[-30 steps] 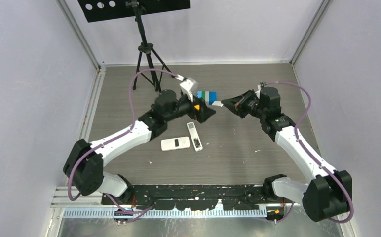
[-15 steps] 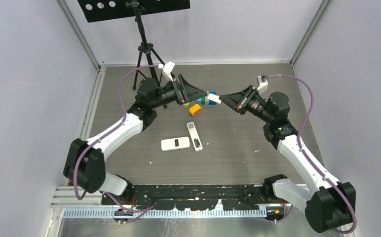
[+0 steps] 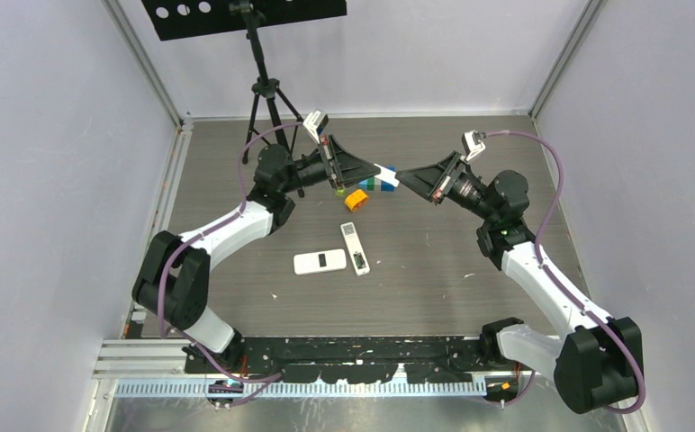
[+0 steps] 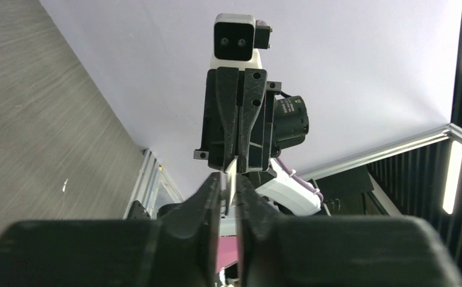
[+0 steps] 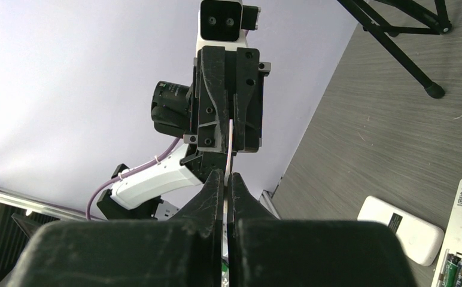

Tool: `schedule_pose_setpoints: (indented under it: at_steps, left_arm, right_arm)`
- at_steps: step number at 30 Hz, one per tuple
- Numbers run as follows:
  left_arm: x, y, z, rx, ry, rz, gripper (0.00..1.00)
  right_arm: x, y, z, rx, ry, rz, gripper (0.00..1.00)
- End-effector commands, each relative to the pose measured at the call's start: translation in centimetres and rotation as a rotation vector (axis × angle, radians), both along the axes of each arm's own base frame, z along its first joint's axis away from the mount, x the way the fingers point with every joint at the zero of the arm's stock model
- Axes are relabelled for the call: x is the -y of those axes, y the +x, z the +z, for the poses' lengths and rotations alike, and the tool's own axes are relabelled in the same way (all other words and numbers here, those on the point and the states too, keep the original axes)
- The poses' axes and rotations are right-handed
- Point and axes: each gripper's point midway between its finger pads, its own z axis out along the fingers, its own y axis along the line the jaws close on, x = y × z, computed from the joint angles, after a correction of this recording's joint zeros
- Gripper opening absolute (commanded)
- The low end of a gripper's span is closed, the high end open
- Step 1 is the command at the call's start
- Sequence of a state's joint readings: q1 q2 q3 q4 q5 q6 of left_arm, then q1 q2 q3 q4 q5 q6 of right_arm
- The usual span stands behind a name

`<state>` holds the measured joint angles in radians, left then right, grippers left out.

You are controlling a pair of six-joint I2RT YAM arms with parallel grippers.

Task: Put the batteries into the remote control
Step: Pick up the battery cover at the center of the board.

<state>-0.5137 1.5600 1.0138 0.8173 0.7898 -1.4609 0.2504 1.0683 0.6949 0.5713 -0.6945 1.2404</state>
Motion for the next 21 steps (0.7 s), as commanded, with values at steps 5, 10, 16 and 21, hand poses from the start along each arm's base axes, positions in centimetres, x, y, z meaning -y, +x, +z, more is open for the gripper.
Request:
schedule_pose_setpoints:
  at_steps: [5, 10, 16, 21]
  left_arm:
    - [0.1, -1.0, 1.4, 0.067, -0.015, -0.048, 0.0]
    - [0.1, -0.5, 1.0, 0.067, 0.005, -0.024, 0.0]
    - [0.0, -0.1, 0.9, 0.061, 0.006, -0.009, 0.0]
    - [-0.1, 0.2, 1.0, 0.055, 0.004, 0.007, 0.0]
  right_arm:
    - [-0.3, 0.3, 0.7, 0.029, 0.012, 0.03, 0.31]
    - [-0.5, 0.0, 0.3, 0.029, -0.002, 0.047, 0.42]
    - [-0.7, -0.6, -0.1, 0.025, -0.012, 0.077, 0.39]
    - [-0.9, -1.1, -0.2, 0.03, -0.015, 0.098, 0.4]
